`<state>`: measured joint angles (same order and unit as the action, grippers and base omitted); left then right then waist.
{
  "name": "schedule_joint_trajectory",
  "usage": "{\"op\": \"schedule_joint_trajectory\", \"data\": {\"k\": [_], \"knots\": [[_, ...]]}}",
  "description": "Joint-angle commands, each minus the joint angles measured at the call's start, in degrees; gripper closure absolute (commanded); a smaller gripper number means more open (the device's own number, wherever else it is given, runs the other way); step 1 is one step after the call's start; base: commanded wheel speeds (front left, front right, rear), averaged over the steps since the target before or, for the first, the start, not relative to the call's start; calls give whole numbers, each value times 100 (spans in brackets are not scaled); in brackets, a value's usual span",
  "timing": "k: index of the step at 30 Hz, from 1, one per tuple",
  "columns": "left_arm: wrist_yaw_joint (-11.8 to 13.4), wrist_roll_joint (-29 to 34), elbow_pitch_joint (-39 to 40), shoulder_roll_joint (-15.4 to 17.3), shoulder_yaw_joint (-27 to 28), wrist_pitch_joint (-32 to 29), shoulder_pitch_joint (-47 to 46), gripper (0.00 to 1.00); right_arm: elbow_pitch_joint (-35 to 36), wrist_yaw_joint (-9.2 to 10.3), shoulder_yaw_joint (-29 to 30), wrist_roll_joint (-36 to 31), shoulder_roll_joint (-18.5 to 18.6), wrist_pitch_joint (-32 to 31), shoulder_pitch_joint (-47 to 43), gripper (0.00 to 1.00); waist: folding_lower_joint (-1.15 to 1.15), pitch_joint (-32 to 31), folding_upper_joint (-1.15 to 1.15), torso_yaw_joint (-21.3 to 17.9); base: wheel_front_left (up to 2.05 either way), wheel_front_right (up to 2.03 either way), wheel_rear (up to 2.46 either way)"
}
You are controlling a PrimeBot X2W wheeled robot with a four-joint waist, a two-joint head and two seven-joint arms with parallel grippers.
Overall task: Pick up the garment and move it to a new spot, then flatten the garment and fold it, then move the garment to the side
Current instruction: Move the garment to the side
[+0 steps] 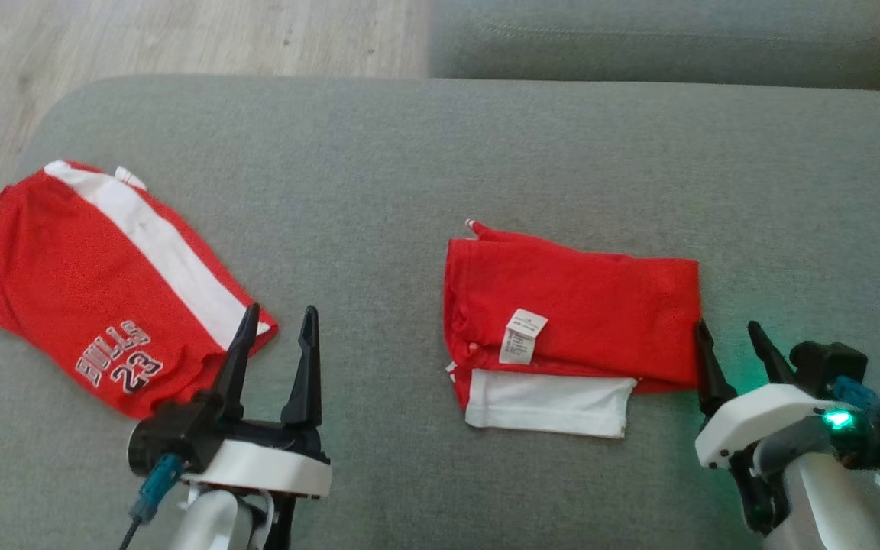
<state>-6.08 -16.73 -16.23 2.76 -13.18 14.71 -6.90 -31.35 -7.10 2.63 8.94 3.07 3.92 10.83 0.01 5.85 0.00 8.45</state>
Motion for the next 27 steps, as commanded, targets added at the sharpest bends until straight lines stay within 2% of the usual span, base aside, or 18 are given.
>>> {"op": "schedule_joint_trajectory", "data": {"k": [1,12,13,14,15,22,27], "knots": [[-28,-13,148,12,136,29,-270,0,63,-39,-187,160,-16,-1,306,0,-1,81,0,80,0,0,0],[-59,1,80,12,126,29,-381,0,-815,-39,-543,301,-18,54,625,0,-1,235,0,146,0,0,0],[-61,10,70,12,120,29,-381,0,-889,-39,-570,315,-18,56,653,8,-1,232,0,143,0,0,0],[-64,18,61,12,118,29,-381,0,-951,-39,-596,325,-18,68,684,48,-1,231,0,139,0,0,0],[-66,26,50,12,117,29,-381,0,-1007,-39,-623,295,-19,91,714,100,-1,222,0,133,0,0,0],[-71,80,29,12,142,29,-335,0,-1179,-39,-577,-148,-19,324,891,100,-1,71,0,-7,0,0,0],[-71,128,43,12,158,29,-281,0,-1119,-39,-548,-636,37,358,1050,100,-1,-64,0,-303,0,0,0]]}}
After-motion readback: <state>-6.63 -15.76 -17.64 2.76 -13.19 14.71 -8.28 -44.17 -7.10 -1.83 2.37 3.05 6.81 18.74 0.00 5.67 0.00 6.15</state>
